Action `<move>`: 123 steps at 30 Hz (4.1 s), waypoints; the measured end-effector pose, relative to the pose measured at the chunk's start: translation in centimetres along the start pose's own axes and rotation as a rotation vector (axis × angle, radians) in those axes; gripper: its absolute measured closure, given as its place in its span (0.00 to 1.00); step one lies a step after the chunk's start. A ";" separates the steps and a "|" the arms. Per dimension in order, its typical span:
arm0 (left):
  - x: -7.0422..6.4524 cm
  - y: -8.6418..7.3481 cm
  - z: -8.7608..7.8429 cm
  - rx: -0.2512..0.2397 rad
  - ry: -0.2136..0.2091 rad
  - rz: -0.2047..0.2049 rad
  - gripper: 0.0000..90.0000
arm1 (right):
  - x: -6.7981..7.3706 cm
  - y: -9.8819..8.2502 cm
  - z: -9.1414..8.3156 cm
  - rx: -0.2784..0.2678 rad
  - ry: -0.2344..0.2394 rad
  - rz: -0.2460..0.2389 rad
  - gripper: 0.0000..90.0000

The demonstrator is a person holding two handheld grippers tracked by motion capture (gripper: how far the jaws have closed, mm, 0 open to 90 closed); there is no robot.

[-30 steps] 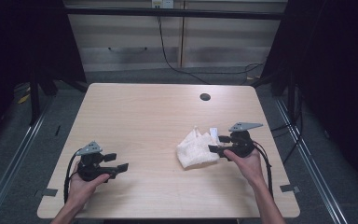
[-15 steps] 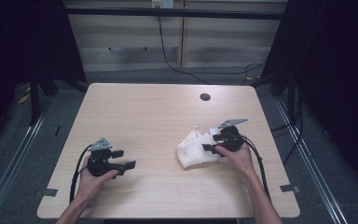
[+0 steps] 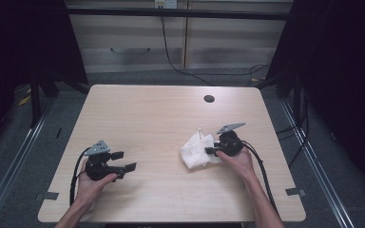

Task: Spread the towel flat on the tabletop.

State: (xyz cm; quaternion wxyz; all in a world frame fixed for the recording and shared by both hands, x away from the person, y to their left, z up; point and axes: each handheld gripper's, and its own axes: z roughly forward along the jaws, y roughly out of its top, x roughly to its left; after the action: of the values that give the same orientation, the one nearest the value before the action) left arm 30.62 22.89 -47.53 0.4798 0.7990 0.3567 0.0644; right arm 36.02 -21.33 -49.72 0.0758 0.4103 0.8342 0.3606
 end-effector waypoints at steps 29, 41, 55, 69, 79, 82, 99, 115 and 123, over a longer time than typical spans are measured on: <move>-0.1 -0.1 -0.5 -0.013 0.015 0.012 0.25 | 8.3 -0.6 1.7 -0.022 0.078 -0.053 0.86; -0.3 -0.4 -0.4 -0.003 0.009 0.016 0.25 | 11.3 0.8 3.3 -0.029 0.139 -0.077 0.69; -2.1 0.9 -0.1 -0.026 -0.041 0.033 0.27 | 8.6 0.1 -3.6 -0.162 0.157 -0.046 0.69; -4.5 -0.1 4.0 0.117 -0.134 0.110 0.53 | 8.1 -0.9 -1.3 -0.137 0.153 -0.056 0.68; -4.6 -0.1 3.9 0.132 -0.156 0.117 0.92 | 9.1 -1.0 0.8 -0.061 0.200 -0.112 0.93; -4.0 0.1 3.1 0.094 -0.166 0.094 0.95 | 9.1 -1.0 0.5 -0.061 0.201 -0.110 0.96; -2.6 -1.2 3.5 0.180 -0.108 0.082 0.95 | 10.8 -3.5 -1.4 0.047 0.194 -0.166 0.97; -1.7 -1.4 4.2 0.181 -0.086 0.057 0.94 | 7.5 2.1 2.0 -0.098 0.177 -0.112 0.73; -1.4 -1.3 4.3 0.174 -0.081 0.056 0.94 | 6.6 2.1 4.8 -0.069 0.208 -0.088 0.66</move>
State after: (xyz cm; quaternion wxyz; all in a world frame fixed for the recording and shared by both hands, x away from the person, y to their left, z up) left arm 30.84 19.34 -50.55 0.4206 0.8494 0.3184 0.0141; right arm 35.06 -12.98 -50.69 0.0187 0.3310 0.8417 0.4262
